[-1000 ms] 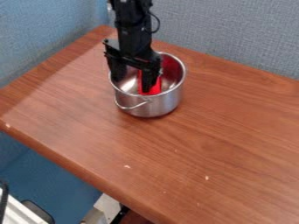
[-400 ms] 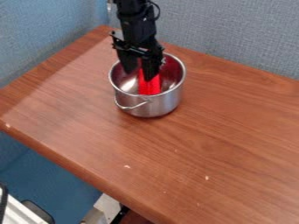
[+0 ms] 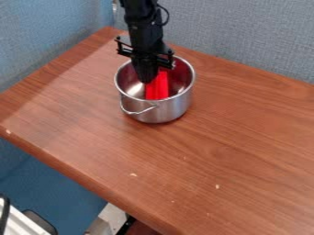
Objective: Move the red object from the metal pot to the table
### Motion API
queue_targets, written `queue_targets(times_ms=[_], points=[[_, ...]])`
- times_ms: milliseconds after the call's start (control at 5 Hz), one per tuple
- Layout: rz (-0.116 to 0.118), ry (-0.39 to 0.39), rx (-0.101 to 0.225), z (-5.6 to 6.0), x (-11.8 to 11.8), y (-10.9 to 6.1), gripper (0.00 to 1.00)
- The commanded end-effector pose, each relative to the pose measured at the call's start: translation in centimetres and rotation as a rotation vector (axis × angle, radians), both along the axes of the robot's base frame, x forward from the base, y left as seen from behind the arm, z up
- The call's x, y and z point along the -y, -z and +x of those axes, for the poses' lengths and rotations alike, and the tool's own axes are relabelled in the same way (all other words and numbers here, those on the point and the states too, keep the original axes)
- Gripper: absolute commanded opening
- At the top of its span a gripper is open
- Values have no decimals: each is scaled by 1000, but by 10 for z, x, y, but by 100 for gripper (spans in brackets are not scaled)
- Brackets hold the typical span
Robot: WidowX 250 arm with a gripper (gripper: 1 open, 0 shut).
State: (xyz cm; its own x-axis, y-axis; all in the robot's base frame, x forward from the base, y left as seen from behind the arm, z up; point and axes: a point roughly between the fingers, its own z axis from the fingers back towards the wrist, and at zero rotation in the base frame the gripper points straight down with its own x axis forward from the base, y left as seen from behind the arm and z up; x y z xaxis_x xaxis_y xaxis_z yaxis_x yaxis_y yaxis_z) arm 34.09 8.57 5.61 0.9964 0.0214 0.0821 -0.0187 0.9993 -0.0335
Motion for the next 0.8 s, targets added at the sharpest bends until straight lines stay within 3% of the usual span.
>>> queue_targets(times_ms=[0, 400, 600], points=[[37, 69, 45, 13, -5, -24, 0], [36, 128, 24, 17, -26, -49, 0], [44, 51, 9, 22, -32, -49, 0]])
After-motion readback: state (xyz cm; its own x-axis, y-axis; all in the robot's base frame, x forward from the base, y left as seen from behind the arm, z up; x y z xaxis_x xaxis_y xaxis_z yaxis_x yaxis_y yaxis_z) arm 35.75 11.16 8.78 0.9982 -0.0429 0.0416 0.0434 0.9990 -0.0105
